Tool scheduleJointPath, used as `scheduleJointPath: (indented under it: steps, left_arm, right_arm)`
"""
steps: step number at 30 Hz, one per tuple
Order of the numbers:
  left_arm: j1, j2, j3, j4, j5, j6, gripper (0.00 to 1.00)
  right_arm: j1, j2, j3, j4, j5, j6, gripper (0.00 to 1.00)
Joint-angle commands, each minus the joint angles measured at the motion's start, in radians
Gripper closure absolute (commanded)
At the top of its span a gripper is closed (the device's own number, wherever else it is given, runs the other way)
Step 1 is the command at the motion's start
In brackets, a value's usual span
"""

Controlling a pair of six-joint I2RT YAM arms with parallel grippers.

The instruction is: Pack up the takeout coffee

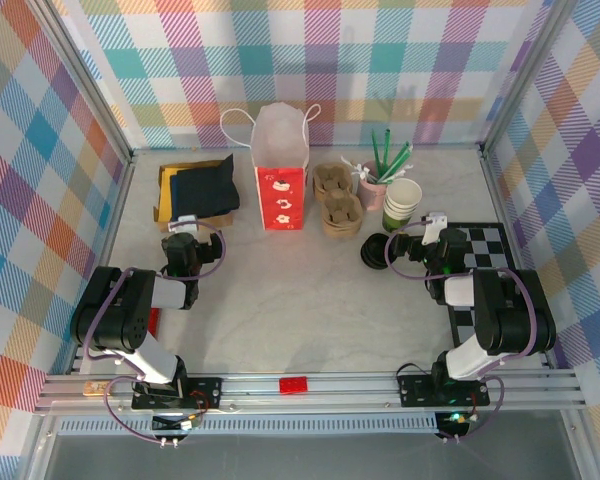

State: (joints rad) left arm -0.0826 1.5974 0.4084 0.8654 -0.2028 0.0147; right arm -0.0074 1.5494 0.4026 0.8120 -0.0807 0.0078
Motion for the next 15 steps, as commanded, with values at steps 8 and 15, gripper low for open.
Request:
scheduleJointPath:
  steps: [8, 15]
  left_arm:
    - [-0.002, -0.017, -0.006, 0.011, -0.003, -0.009, 0.00]
    - [-0.002, -0.019, -0.005, 0.006, -0.003, -0.011, 0.00]
  right_arm:
    - [-0.005, -0.014, 0.015, 0.006, -0.019, -0.005, 0.01]
    - [-0.005, -0.014, 0.015, 0.006, -0.019, -0.005, 0.01]
